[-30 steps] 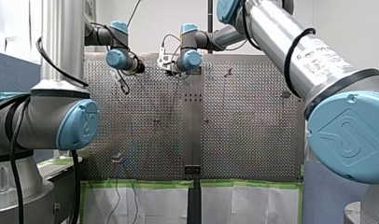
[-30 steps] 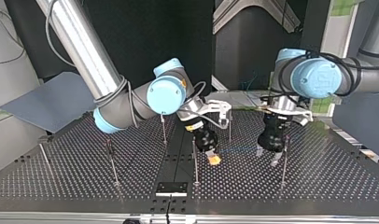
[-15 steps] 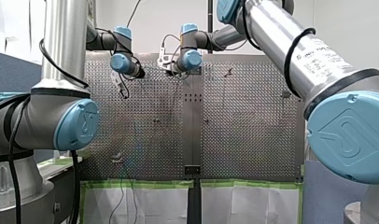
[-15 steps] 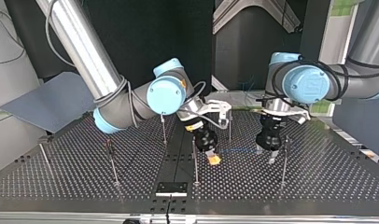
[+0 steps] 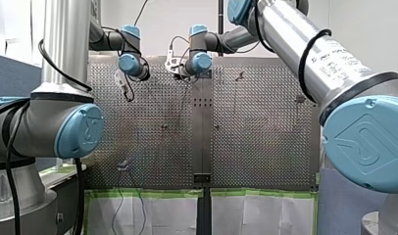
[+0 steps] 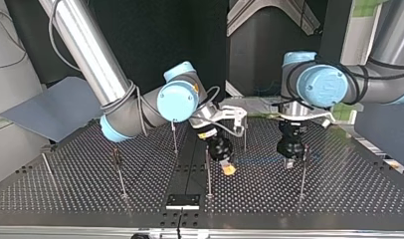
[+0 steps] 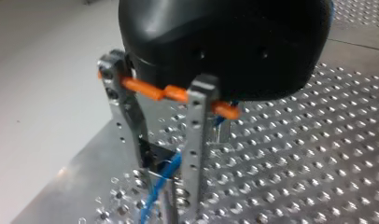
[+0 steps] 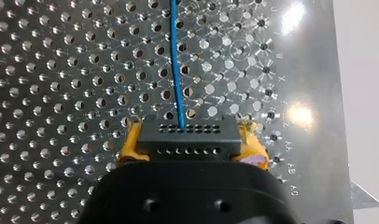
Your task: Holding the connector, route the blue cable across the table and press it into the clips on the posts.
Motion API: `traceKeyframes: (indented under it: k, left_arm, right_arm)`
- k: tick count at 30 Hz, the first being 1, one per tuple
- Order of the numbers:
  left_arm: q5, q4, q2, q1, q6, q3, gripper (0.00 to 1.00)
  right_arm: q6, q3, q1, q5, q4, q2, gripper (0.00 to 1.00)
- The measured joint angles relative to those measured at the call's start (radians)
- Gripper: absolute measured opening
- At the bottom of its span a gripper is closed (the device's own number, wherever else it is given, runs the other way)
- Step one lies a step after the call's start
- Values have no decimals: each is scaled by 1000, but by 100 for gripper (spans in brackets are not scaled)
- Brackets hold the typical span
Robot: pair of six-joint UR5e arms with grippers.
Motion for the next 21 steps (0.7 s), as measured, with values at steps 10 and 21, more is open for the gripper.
traceKeyframes:
  k: [10, 21]
  left_arm:
    - [-88, -33, 65, -33, 39, -77, 0]
    - [-116, 50, 90, -63, 44, -175, 0]
  right_arm:
    - [-5, 57, 6, 2, 3, 0, 0]
    - [-19, 148, 14, 4, 4, 0, 0]
